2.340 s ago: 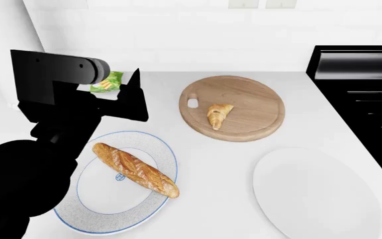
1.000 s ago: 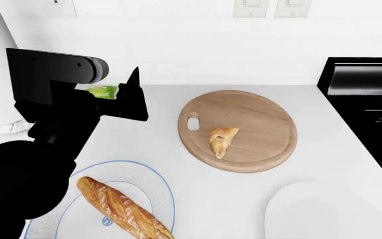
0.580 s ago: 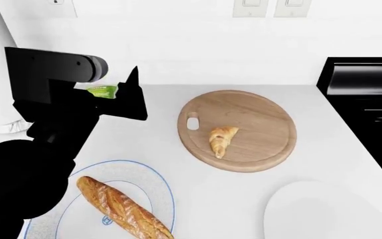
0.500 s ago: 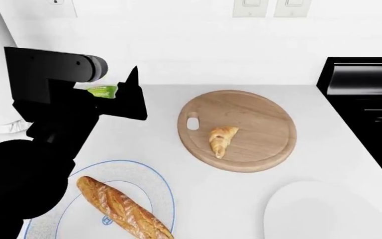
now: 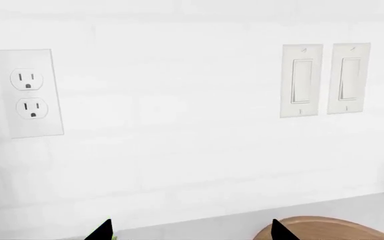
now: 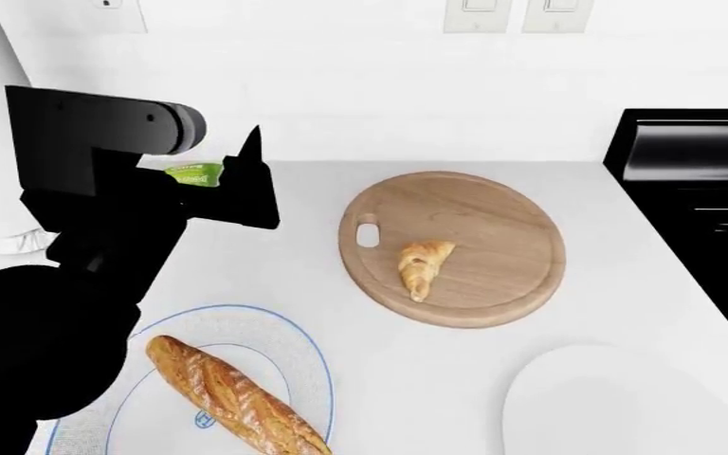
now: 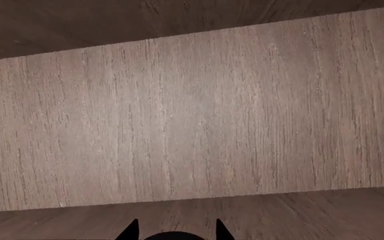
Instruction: From the different types of pastries on the counter, select a croissant and place it on the cutting board. Then retrieve a jar of jam from the cabinet and place it alongside the croissant on the cutting board.
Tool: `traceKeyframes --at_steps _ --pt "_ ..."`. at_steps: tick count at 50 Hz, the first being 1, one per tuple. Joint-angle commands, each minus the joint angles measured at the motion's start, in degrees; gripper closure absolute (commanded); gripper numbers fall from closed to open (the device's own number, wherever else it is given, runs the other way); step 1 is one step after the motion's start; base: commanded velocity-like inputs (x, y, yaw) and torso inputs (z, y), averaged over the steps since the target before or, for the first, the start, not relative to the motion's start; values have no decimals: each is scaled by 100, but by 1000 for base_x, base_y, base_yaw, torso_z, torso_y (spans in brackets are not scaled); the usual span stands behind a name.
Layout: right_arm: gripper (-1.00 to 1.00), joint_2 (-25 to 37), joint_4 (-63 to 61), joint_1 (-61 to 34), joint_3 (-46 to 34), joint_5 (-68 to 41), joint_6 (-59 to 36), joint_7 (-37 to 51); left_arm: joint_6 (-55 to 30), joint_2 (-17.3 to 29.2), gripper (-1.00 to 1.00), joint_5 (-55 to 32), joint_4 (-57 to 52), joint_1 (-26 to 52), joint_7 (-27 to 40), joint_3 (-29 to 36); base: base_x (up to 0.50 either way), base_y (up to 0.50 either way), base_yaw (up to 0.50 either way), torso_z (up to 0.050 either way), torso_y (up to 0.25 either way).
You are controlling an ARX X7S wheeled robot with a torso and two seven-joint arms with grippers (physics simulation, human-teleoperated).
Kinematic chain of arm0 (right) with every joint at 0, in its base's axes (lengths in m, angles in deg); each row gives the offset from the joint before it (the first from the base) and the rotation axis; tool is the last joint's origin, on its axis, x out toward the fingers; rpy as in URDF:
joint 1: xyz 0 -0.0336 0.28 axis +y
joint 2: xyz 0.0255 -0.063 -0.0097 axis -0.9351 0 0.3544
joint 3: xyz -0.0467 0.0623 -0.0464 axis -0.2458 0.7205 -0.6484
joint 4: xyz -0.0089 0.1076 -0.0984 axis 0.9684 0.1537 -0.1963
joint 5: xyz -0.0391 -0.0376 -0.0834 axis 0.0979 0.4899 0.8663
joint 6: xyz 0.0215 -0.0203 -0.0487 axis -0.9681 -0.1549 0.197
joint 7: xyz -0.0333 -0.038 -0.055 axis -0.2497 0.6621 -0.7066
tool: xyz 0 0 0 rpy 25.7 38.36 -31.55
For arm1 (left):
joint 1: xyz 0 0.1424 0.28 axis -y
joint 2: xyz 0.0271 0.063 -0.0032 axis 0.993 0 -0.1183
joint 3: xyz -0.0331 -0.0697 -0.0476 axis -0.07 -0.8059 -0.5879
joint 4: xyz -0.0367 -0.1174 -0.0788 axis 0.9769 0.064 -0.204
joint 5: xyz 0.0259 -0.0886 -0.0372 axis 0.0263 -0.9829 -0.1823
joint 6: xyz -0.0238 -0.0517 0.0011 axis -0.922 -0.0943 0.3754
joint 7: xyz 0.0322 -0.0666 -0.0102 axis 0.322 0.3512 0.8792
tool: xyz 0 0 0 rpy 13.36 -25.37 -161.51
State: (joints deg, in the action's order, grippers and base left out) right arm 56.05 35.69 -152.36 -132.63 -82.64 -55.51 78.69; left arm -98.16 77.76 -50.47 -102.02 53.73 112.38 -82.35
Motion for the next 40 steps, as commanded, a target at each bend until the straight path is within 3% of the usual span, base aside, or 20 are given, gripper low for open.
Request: traceKeyframes --at_steps 1,6,20,34,40 --pt "100 533 -1441 -53 -158 -491 21 907 -57 30 -100 -181 -15 57 139 -21 0 0 0 0 0" --pt "100 561 -1896 -320 20 -357 -280 1268 -26 54 -100 -237 -45 50 168 -2 0 0 0 0 0" --pt "100 47 -2405 -322 1906 1094 -1723 1352 -3 189 -100 -559 -159 46 365 -94 -77 0 0 0 0" --pt "100 -32 -2546 -281 2357 1453 -2236 1295 157 240 -100 -563 -121 30 352 -38 -500 -1 0 0 0" --pt "100 -29 -2675 -176 2393 1383 -2454 1360 175 250 -100 -576 -111 31 368 -18 -51 0 0 0 0"
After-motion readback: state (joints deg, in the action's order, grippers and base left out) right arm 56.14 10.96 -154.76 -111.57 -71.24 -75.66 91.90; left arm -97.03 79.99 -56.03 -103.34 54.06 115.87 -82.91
